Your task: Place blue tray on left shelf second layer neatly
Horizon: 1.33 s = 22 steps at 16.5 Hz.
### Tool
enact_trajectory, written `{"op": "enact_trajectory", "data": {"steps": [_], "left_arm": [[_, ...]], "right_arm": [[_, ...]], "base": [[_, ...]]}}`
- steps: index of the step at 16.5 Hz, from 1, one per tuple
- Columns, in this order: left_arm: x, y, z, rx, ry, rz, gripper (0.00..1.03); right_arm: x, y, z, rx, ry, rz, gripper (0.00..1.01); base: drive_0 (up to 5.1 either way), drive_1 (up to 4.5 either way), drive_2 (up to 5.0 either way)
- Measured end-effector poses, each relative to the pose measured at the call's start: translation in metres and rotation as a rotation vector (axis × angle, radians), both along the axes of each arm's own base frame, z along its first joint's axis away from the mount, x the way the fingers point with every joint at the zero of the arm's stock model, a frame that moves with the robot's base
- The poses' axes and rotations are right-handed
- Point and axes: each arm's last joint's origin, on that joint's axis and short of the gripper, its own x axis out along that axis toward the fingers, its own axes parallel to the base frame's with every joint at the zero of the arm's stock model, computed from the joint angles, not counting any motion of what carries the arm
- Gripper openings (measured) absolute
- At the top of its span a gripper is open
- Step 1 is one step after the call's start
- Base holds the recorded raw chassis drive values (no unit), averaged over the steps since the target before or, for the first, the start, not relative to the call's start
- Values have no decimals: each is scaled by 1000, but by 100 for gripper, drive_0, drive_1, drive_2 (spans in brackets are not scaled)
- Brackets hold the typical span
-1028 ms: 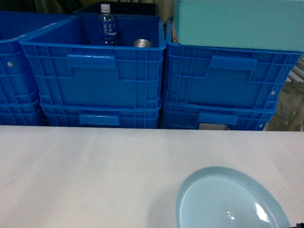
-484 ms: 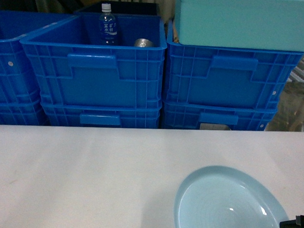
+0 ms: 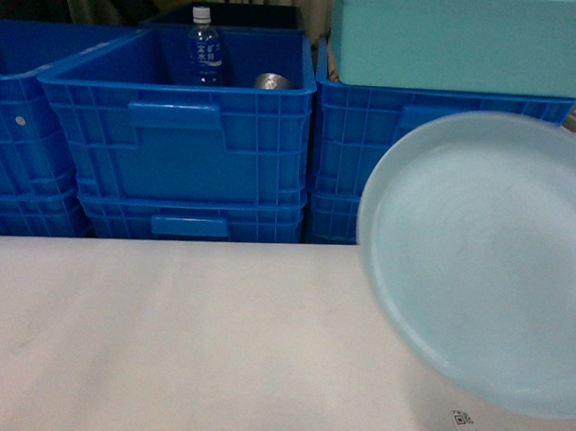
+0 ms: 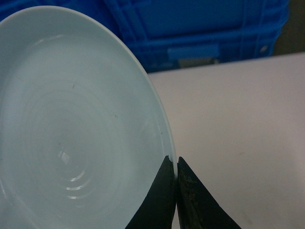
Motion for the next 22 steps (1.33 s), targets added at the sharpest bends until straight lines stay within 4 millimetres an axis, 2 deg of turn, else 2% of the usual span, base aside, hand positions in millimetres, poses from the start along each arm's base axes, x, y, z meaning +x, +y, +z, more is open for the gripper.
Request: {"op": "enact_trajectory", "data": {"steps": [1,2,3,5,7,12,22], "left_arm": [[0,0,0,0,0,0,98],[0,0,0,0,0,0,98],[0,0,0,0,0,0,98],[0,0,0,0,0,0,98],[0,0,0,0,0,0,98],[0,0,0,0,0,0,98],[0,0,0,0,0,0,98]], "right_arm": [[-19,-10,21,-45,-94,-30,2],[-36,-14,32,-70,-146,-47,2],[-51,-12,43,-100,-192,-69,2],[-57,8,59,-131,-302,-46,2],[-56,22,57,-159,-293,-44,2],[-54,11,49,-212,-276,-105,2],[-54,17,49,-287,-297,-120,2]], "base": [[0,0,0],[0,0,0],[0,0,0],[0,0,0],[0,0,0],[0,0,0],[0,0,0]]}}
